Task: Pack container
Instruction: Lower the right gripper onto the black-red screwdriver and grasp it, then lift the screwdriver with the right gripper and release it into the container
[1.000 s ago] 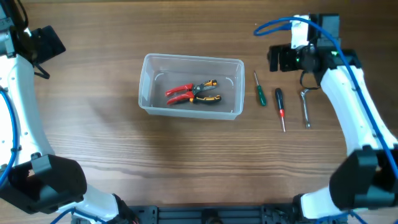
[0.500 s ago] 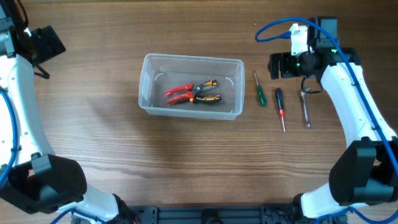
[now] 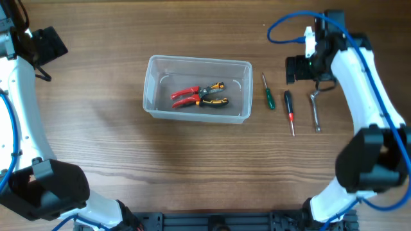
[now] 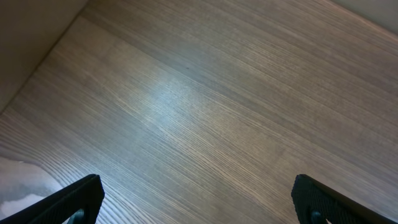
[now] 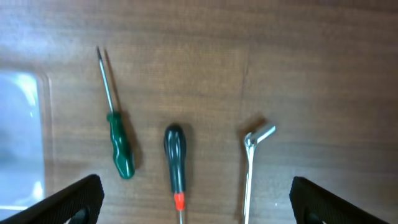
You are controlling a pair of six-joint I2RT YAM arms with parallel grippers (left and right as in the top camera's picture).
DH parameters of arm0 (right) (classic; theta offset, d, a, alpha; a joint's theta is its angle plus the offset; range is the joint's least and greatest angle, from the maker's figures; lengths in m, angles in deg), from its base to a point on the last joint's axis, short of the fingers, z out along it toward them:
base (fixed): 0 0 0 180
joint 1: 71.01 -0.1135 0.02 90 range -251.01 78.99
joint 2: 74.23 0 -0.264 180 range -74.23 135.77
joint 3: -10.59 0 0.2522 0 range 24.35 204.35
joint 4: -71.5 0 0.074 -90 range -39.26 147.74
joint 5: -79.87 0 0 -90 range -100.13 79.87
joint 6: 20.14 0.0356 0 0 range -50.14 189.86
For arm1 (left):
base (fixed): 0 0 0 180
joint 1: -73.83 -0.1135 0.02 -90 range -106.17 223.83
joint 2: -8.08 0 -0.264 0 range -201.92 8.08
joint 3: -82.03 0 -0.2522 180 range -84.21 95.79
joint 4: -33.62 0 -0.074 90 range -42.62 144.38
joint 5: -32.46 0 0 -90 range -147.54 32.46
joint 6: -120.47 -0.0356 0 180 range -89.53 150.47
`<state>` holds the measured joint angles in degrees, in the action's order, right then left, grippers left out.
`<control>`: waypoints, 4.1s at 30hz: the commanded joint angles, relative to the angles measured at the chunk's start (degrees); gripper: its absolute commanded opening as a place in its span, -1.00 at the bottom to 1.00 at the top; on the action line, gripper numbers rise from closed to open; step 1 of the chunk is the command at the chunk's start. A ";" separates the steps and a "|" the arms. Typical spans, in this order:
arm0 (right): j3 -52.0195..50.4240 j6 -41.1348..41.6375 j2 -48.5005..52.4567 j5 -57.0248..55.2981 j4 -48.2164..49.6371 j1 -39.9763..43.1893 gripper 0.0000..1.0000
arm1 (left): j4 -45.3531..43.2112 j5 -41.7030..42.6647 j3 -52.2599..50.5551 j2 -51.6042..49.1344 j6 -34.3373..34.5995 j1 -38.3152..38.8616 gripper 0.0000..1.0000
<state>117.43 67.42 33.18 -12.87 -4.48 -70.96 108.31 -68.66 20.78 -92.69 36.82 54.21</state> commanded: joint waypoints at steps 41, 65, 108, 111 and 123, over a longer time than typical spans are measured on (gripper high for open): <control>-15.54 -0.42 9.07 5.57 8.46 0.61 0.26 | 0.00 -0.31 0.72 0.57 0.55 -0.15 1.00; -16.63 -1.92 9.07 3.58 13.29 0.61 -0.91 | 0.00 -0.31 0.72 0.57 0.55 -0.15 1.00; 33.83 -36.59 20.50 19.65 -9.66 -32.65 -0.91 | 0.00 -0.31 0.72 0.57 0.55 -0.15 0.99; 33.83 -36.41 25.97 19.56 -9.90 -32.63 -0.91 | 0.00 -0.31 0.72 0.57 0.55 -0.15 1.00; 33.81 -34.16 32.63 19.58 -10.56 -32.65 -0.31 | 0.00 -0.31 0.72 0.57 0.55 -0.15 1.00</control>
<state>151.22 32.38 65.33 6.36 -15.06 -103.76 108.31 -68.68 20.78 -92.69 36.82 54.21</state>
